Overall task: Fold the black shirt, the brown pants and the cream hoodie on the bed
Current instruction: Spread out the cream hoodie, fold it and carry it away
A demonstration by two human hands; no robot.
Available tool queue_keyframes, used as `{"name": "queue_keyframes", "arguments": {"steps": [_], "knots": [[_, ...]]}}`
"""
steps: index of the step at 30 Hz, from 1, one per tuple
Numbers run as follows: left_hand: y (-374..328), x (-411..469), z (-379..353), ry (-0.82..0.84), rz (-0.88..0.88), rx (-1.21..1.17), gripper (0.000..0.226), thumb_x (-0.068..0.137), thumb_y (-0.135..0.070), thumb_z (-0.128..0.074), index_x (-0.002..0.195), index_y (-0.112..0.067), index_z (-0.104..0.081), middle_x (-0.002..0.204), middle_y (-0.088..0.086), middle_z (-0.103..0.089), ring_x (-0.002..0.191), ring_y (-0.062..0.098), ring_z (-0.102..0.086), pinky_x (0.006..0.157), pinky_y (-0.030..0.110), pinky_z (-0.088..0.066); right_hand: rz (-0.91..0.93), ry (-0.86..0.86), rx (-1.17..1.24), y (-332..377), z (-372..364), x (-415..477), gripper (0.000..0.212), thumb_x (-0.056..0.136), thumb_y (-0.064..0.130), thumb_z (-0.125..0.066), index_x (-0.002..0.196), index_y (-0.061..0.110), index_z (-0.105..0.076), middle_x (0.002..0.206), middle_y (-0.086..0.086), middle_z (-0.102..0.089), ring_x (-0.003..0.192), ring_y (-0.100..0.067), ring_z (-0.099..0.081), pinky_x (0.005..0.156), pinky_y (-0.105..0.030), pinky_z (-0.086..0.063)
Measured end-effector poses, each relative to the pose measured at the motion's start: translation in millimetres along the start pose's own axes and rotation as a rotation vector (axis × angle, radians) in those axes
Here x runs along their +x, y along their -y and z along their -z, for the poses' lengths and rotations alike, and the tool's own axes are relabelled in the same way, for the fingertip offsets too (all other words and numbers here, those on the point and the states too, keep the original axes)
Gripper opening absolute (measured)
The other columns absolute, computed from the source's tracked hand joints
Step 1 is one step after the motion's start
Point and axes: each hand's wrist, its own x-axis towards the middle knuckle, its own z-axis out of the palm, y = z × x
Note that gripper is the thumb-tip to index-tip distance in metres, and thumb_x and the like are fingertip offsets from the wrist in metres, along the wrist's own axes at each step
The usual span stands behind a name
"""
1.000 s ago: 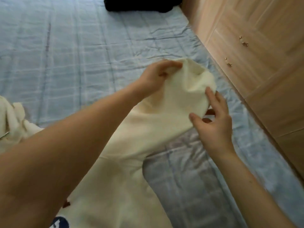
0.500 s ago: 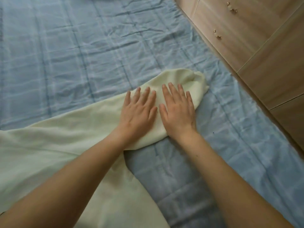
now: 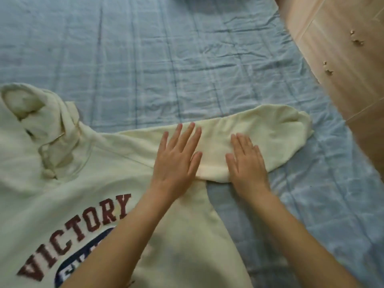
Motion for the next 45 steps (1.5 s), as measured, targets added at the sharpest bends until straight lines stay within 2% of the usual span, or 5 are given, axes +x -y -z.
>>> {"name": "queue_keyframes", "arguments": {"steps": [12,18,26,33,45], "knots": [[158,-184,14,0.062,0.610,0.106,0.057,0.102,-0.043,-0.011,0.154,-0.025,0.002,0.163,0.001,0.004,0.149,0.014,0.009,0.122,0.042,0.002,0.479,0.260,-0.252,162,-106,-22,0.060,0.101,0.049,-0.003,0.157,0.029,0.003,0.164,0.007,0.003,0.151,-0.015,0.012,0.123,-0.038,0.007],[208,-191,61,-0.292,0.553,-0.163,0.046,0.101,-0.029,-0.033,0.146,-0.020,-0.041,0.151,0.000,-0.040,0.141,0.013,-0.031,0.118,0.034,-0.025,0.476,0.167,-0.099,198,-98,-6,0.056,0.101,0.044,-0.023,0.150,0.021,-0.038,0.156,-0.006,-0.036,0.147,-0.025,-0.025,0.121,-0.050,-0.017],[374,-151,108,-0.519,1.181,-0.831,0.060,0.094,-0.035,-0.057,0.145,-0.012,-0.036,0.137,0.020,-0.053,0.124,0.035,-0.052,0.105,0.046,-0.042,0.526,0.264,0.214,343,-127,123,0.049,0.101,0.028,-0.048,0.149,0.025,-0.038,0.147,-0.010,-0.043,0.129,-0.030,-0.046,0.102,-0.038,-0.037],[398,-118,110,-0.533,0.876,-1.050,0.062,0.097,-0.014,-0.052,0.148,-0.035,-0.023,0.078,-0.005,-0.066,0.060,-0.004,-0.063,0.052,0.011,-0.047,0.291,0.607,0.652,383,-129,161,0.061,0.095,0.010,-0.048,0.138,0.053,-0.042,0.132,0.001,-0.060,0.118,-0.016,-0.060,0.101,-0.033,-0.048],[369,-134,149,-0.571,0.655,-1.236,0.051,0.094,0.003,-0.051,0.129,-0.033,-0.058,0.139,-0.009,-0.054,0.123,0.009,-0.056,0.100,0.031,-0.049,0.295,0.773,1.057,372,-82,144,0.070,0.086,-0.016,-0.050,0.136,0.033,-0.057,0.132,0.001,-0.062,0.114,-0.019,-0.065,0.084,-0.027,-0.056]]}}
